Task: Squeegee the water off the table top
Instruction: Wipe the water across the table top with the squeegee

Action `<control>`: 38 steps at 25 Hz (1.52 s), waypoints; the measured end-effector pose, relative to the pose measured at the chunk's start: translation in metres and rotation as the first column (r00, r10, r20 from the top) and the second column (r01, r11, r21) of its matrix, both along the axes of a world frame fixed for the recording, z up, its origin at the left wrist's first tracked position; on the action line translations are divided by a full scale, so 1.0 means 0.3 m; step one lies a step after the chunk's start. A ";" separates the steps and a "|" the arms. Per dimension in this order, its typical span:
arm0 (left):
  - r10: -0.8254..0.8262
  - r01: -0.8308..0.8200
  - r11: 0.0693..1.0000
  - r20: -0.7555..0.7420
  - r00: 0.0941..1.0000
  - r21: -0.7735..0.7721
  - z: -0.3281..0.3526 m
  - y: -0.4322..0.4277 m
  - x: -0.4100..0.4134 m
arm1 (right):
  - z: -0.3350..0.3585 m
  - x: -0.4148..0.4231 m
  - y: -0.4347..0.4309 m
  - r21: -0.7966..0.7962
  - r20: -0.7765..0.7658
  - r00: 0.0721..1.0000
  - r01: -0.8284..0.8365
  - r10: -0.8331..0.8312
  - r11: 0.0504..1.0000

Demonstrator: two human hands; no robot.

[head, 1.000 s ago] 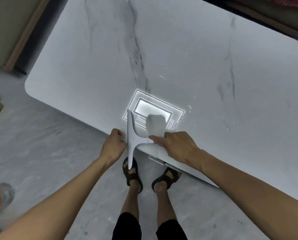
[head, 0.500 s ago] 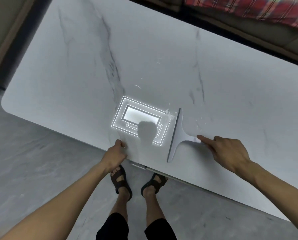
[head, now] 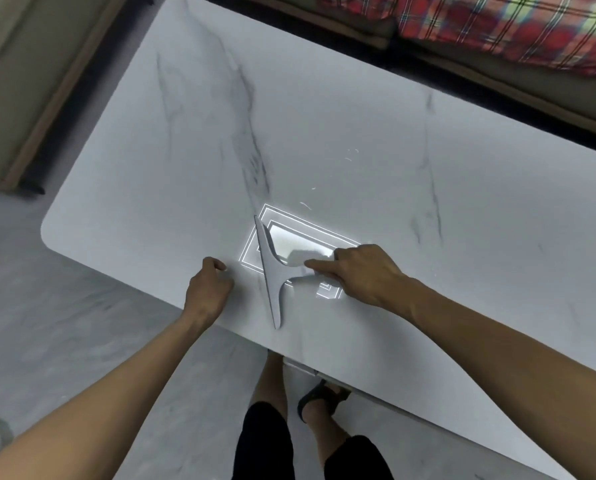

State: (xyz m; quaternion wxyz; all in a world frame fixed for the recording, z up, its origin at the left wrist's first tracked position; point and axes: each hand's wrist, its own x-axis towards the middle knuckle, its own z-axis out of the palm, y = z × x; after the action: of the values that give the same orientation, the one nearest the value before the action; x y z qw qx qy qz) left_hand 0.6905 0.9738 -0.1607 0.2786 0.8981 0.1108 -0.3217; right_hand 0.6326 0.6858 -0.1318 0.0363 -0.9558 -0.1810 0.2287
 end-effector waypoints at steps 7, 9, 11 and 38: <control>-0.160 0.158 0.987 -0.085 0.984 -0.027 -0.085 -0.127 0.284 | -0.056 0.228 -0.146 0.025 -0.023 0.983 0.185 -0.185 0.982; -0.232 0.229 0.972 -0.053 0.971 -0.057 -0.093 -0.185 0.334 | -0.043 0.193 -0.244 0.011 -0.034 0.946 0.322 -0.322 0.947; -0.280 0.276 0.958 -0.039 0.959 -0.081 -0.095 -0.245 0.368 | -0.025 0.124 -0.342 -0.054 -0.025 0.894 0.445 -0.446 0.894; -0.557 0.565 0.823 -0.115 0.822 0.053 -0.120 -0.646 0.418 | 0.145 0.110 -0.654 -0.078 -0.186 0.672 0.717 -0.717 0.693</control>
State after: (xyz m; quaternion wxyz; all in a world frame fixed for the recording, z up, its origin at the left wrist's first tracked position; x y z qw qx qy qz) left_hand 0.8159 0.7799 -0.1966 0.1275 0.8857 -0.1317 -0.4264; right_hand 0.6656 0.4897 -0.0883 0.1420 -0.9217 0.2128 0.2916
